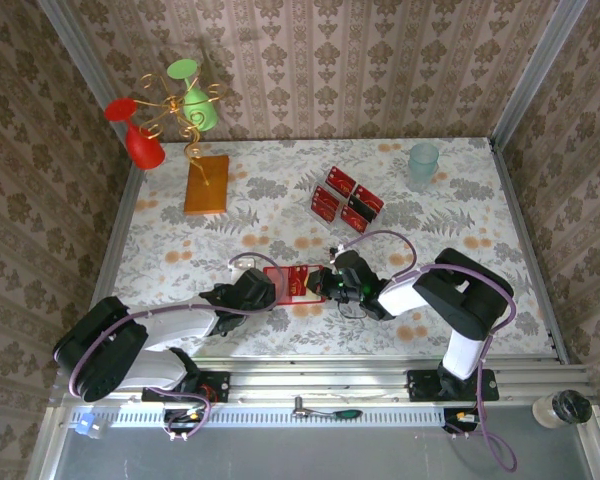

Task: Put the credit cards into the card holder
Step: Insert the credit card into the card slot.

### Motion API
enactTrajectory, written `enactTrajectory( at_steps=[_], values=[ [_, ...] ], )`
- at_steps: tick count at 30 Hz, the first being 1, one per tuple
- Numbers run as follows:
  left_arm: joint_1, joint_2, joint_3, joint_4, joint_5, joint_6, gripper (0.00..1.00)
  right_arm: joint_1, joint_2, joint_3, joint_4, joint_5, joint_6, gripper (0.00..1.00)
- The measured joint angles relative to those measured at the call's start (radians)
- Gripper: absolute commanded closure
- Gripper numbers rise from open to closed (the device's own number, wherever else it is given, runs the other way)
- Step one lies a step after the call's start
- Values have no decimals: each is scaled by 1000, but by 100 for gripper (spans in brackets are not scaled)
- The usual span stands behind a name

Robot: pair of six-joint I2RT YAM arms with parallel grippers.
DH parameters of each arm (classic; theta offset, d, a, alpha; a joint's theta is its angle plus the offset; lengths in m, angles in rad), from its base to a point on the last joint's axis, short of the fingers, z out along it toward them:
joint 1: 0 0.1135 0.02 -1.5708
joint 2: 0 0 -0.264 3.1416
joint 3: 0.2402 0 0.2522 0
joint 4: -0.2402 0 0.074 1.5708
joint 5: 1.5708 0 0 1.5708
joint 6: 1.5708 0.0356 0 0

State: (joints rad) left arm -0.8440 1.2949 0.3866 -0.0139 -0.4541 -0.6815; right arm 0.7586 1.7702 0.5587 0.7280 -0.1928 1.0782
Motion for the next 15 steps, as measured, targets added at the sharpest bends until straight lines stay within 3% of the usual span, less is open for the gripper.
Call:
enactTrajectory(
  at_steps=[15],
  values=[
    [-1,2,0,3,0,0,0,16,0,-11,6,-3,0,100]
  ],
)
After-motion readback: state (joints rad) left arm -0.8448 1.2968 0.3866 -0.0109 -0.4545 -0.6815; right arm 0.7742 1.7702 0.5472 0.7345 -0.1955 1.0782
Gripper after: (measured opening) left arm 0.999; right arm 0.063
